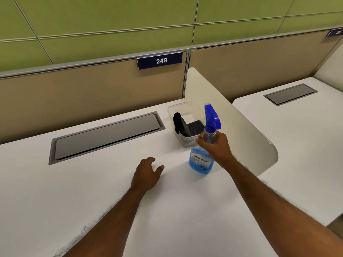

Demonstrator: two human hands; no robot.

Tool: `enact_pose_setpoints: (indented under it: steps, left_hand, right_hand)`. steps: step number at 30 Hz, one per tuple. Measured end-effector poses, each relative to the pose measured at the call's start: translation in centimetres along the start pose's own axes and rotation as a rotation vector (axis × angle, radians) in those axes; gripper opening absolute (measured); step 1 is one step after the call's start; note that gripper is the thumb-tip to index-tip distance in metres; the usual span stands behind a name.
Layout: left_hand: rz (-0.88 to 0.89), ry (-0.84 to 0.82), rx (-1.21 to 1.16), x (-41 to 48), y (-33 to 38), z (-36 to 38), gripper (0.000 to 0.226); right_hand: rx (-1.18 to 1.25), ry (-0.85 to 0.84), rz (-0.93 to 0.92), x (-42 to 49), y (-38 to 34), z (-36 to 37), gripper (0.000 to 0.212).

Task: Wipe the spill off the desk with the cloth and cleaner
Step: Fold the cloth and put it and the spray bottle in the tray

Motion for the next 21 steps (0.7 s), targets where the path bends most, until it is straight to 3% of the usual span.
enact_pose_setpoints:
  steps: [8, 15, 18, 21]
  left_hand:
    - [-0.001, -0.068, -0.280, 4.9, 6.7, 1.9, 0.063]
    - [-0.082, -0.127, -0.388, 8.4, 8.8, 4.6, 0.083]
    - [-0.090, -0.121, -0.534, 9.6, 8.6, 5.3, 0.096]
    - [-0.099, -0.091, -0.618, 11.0, 8.2, 6.0, 0.094]
  right_hand:
    - [0.060, -0.023, -0.106, 5.0, -6.3, -3.4, 0.014]
    - [0.009, -0.131, -0.217, 12.0, -10.7, -3.4, 0.037]
    - [-0.033, -0.154, -0.245, 15.0, -11.3, -2.7, 0.025]
    - [-0.045, -0.170, -0.251, 17.6, -11.0, -1.6, 0.013]
Point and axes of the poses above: each hand's wrist, its own x-axis towards the middle knuckle, its own z-axis out of the palm, y = z × x, the point moved 9 cm from there along x, towards the middle knuckle, and after that the axes turned 9 degrees about -y, right-handed, at the moved point
